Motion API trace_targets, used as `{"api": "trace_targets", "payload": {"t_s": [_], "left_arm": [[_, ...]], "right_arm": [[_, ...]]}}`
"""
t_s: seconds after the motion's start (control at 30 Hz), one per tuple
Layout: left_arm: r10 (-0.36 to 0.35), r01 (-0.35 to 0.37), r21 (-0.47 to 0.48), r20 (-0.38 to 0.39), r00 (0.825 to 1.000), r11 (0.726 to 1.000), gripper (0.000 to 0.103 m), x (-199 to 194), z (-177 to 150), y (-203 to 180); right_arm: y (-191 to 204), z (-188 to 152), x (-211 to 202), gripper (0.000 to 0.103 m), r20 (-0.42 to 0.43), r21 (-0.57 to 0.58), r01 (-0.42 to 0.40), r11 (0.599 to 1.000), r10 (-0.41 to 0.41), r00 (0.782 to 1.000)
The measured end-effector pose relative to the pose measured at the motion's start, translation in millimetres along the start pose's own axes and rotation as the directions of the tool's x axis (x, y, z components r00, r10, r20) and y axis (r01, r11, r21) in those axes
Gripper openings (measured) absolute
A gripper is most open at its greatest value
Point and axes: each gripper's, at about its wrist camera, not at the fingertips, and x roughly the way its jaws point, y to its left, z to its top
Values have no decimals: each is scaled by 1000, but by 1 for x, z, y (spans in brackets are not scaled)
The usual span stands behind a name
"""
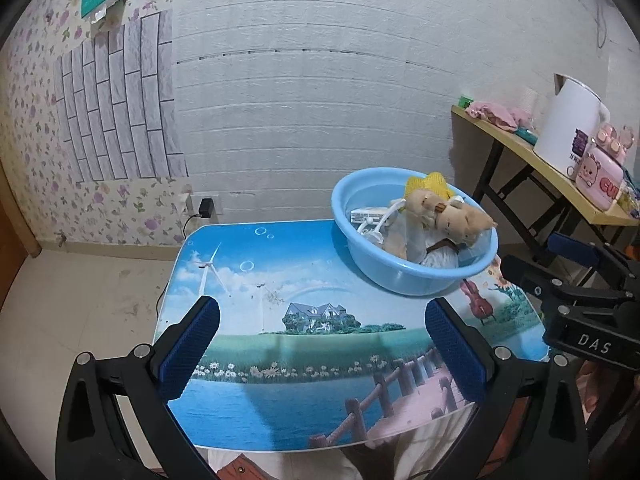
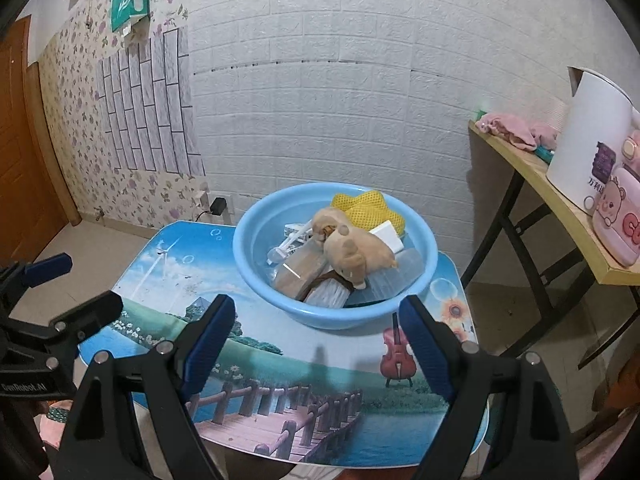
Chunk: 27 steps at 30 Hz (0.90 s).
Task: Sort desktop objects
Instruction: 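Withdraw both open tools from the basin back over the table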
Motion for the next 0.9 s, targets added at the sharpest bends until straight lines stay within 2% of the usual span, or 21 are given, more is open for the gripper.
{"api": "trace_targets", "payload": {"t_s": [0.1, 0.23, 0.57, 0.9], "left_arm": [[5, -5, 10, 1, 1000, 1000, 103, 0, -4, -1], [-41, 41, -33, 13, 999, 999, 103, -3, -7, 7], [-7, 7, -16, -3, 1000, 1000, 103, 2, -9, 10], [-17, 17, 3, -9, 1000, 1000, 103, 3, -10, 4]], "right_arm": [[0, -2, -2, 85, 9, 8, 1, 1000, -1, 1000], [1, -5, -2, 85, 6, 18, 10, 1000, -10, 1000], [6, -5, 0, 85, -5, 4, 26, 1000, -26, 1000], [7, -6, 0, 85, -16, 3, 27, 1000, -27, 1000]]}}
